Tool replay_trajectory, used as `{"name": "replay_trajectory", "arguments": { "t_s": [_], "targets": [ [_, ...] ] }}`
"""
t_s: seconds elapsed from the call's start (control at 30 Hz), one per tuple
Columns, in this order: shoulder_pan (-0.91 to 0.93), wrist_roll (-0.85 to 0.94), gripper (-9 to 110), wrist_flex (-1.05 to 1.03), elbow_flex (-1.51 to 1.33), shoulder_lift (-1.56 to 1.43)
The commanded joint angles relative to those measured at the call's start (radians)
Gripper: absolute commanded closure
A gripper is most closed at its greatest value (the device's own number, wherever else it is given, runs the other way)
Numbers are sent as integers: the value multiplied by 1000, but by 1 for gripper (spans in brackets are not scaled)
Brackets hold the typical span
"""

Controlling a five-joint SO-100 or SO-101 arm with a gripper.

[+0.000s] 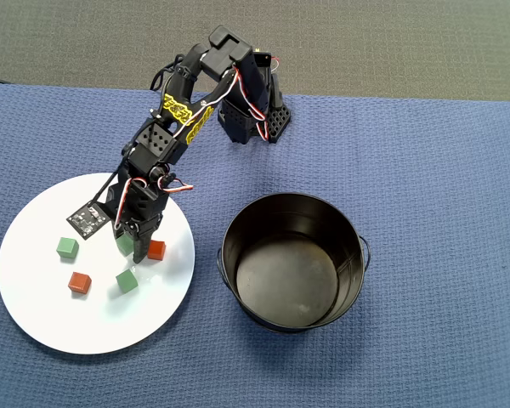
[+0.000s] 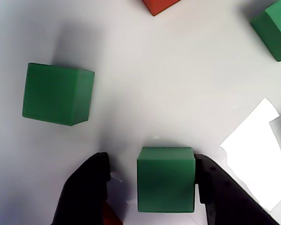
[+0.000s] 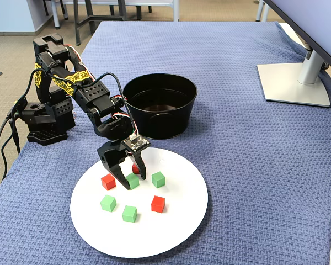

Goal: Pick up the green cubes from the white plate and place them in the black recipient

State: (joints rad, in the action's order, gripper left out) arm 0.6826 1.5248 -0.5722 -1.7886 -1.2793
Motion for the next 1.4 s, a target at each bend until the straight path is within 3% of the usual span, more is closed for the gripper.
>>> {"name": "replay_trajectory", "arguments": {
  "t_s": [0.0,0.27,0.57,0.93,1.07,1.37],
  "targets": [
    [-23,-17,88,35,-20,-40],
    [-26,-32,101,51,-38,-52],
    [-28,-92,101,44,0,-60],
    [-40,-298,101,-377,376,-166],
    [-74,-488,101,-449,413,-275],
    [-284,-1163,102,-482,400,-517]
  ]
}}
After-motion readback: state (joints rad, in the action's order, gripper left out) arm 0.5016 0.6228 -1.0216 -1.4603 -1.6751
